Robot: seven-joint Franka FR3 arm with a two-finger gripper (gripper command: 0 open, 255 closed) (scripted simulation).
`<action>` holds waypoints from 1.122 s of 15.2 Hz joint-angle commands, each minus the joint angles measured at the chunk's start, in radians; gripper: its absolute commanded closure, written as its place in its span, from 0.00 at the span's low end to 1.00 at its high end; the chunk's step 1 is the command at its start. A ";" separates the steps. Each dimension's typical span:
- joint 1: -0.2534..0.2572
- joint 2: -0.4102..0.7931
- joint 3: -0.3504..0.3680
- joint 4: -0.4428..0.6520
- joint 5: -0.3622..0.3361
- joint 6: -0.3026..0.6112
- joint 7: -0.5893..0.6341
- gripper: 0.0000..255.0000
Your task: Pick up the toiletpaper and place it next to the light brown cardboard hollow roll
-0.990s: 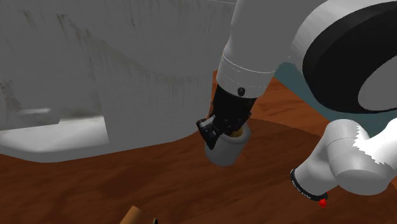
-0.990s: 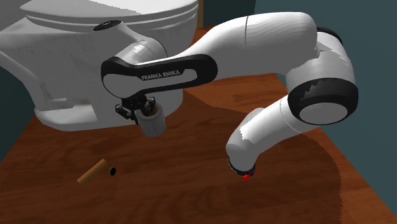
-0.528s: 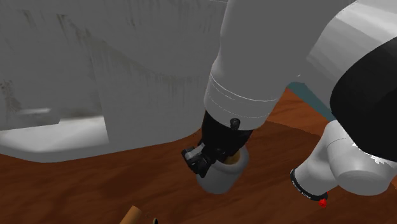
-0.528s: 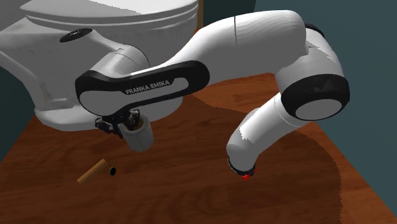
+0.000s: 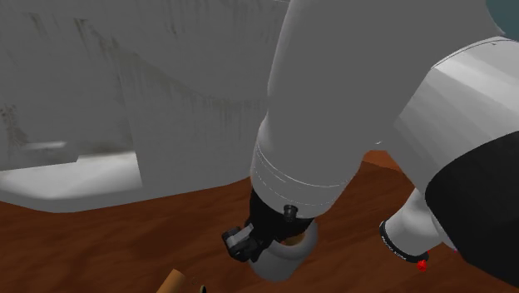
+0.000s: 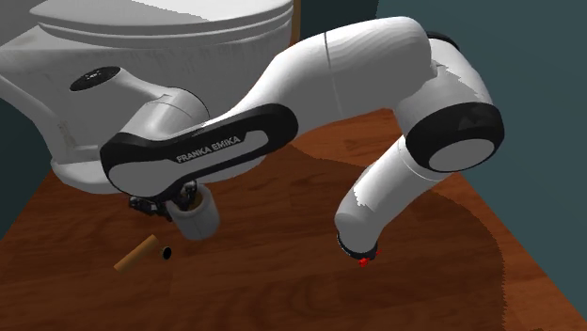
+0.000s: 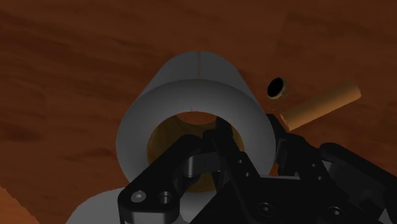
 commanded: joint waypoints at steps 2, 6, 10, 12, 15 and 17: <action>0.000 0.012 0.011 -0.034 -0.001 0.046 0.005 1.00; 0.000 0.029 0.023 -0.075 -0.004 0.102 0.009 1.00; -0.002 0.050 0.036 -0.112 -0.010 0.159 0.016 1.00; -0.003 0.063 0.043 -0.130 -0.014 0.188 0.020 1.00; -0.006 0.084 0.054 -0.155 -0.023 0.231 0.029 1.00; -0.009 0.100 0.062 -0.171 -0.030 0.261 0.035 1.00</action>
